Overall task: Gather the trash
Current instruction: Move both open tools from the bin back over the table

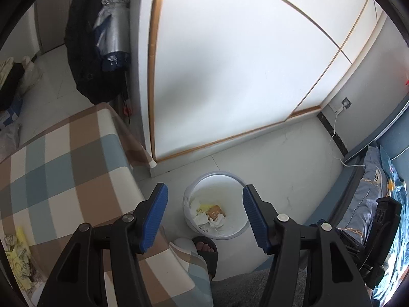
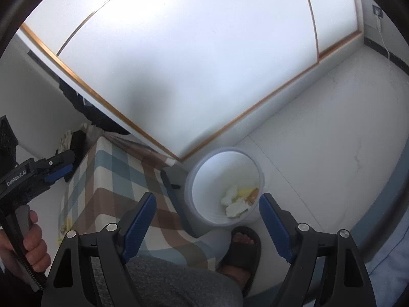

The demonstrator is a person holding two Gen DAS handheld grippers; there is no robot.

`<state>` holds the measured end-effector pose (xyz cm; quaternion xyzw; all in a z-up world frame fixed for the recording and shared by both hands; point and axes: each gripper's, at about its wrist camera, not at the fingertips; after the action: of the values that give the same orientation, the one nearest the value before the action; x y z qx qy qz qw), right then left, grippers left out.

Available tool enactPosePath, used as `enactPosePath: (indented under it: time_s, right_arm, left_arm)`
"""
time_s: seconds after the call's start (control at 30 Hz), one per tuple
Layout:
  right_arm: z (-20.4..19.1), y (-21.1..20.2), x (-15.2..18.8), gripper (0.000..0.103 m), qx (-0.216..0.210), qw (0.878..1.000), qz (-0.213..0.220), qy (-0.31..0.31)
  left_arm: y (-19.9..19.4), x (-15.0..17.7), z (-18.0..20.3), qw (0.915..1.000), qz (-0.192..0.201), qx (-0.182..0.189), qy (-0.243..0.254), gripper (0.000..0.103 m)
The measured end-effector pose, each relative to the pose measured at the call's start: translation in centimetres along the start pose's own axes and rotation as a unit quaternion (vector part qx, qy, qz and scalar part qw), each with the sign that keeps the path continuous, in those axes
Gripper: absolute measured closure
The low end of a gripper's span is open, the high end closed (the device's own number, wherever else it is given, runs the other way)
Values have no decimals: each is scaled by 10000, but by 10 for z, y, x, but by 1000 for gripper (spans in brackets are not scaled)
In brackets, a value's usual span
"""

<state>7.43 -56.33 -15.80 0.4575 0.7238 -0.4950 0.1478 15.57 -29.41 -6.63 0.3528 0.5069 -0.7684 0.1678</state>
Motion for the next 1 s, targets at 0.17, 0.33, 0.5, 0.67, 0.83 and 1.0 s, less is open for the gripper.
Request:
enactPosePath:
  time_s: [0.17,0.33,0.5,0.67,0.83,1.0]
  right_arm:
    - [-31,-18,-7,19,-121,9993,226,-285]
    - [-67,-27,-7,19,-423,9984,244,-274]
    - [-119,-36,0,19,-718,9941,318,-748]
    - [-164,-44,11,16,-1118,9874,381,-1055]
    - [-209,-48,30,15,-1418,9770,434,-1531]
    - [-245,-44,53,13,-1519,9710,382,-1805]
  left_arm:
    - [-36,-3,-24,9992,357,-176,-25,46]
    - [-69,-4,-50,9968,688,-328,-228,46]
    - [-105,-3,-75,9935,979,-449,-357,46]
    - [-134,1,-102,9889,1226,-564,-621,46]
    - [-160,8,-139,9823,1448,-774,-900,46]
    - [-185,19,-168,9766,1692,-887,-985,46]
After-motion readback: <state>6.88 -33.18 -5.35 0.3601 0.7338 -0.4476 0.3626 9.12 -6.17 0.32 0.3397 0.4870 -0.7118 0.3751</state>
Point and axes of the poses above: each gripper's, at about its wrist camera, not at the fingertips, and y roughly the way its jaws point, z to its right, x to its underside, and after that the axes turned 15 degrees about z, right-handed
